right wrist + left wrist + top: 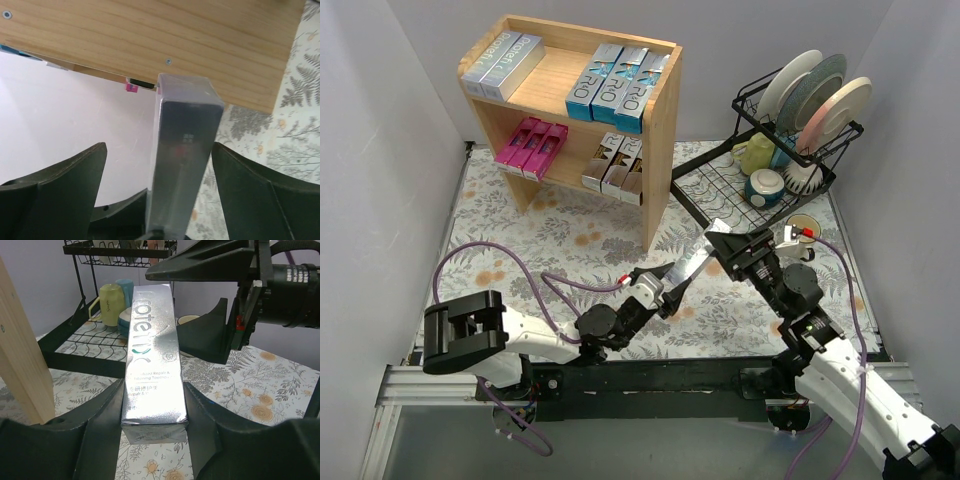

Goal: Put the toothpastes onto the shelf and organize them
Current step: Pick up the toothpaste from the center of the board.

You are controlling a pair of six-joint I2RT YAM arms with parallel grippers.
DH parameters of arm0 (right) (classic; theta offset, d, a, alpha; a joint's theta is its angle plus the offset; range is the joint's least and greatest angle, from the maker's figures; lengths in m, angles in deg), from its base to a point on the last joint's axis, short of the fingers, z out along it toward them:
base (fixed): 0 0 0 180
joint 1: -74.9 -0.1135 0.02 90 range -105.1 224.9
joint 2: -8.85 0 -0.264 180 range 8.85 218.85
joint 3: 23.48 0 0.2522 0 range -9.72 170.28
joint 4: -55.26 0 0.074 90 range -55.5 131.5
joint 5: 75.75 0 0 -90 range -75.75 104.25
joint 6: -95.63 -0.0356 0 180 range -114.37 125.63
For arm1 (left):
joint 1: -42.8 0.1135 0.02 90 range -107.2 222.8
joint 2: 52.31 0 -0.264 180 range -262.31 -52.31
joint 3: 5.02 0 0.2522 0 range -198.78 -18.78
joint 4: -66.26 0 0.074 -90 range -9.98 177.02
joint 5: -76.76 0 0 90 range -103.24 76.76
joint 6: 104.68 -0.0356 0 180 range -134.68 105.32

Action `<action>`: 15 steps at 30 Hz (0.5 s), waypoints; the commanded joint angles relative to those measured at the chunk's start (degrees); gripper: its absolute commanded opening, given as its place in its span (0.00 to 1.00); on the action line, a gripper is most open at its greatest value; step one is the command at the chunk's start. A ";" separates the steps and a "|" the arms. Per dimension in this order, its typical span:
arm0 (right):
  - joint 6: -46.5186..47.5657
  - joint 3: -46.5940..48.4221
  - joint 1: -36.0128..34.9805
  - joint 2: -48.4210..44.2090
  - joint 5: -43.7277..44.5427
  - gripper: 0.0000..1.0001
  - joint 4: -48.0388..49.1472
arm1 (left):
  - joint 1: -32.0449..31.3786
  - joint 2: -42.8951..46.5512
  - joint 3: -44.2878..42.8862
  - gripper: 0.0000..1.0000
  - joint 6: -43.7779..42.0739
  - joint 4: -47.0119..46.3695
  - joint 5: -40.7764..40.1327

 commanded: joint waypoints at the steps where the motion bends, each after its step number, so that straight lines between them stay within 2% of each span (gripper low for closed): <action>1: 7.44 2.50 0.17 -5.41 4.73 0.96 -6.09 | 0.02 5.87 -1.70 0.05 -1.22 3.57 -3.37; 8: 24.31 7.77 0.09 -14.83 12.89 0.99 -21.90 | 1.77 12.80 -5.83 0.01 -1.22 16.49 -3.12; 11: 30.29 10.58 0.09 -17.64 16.51 0.98 -28.06 | 3.01 16.85 -10.66 0.00 -1.31 25.53 -0.75; 12: 31.62 11.11 0.09 -18.08 17.21 0.98 -29.46 | 3.36 17.82 -12.59 0.00 -1.05 31.04 0.30; 14: 33.82 12.69 0.09 -18.35 18.79 0.98 -32.28 | 4.76 19.41 -18.91 0.00 -0.26 36.78 1.71; 15: 36.36 13.14 0.09 -18.09 18.89 0.98 -32.73 | 5.55 20.02 -21.55 0.00 0.62 44.03 3.03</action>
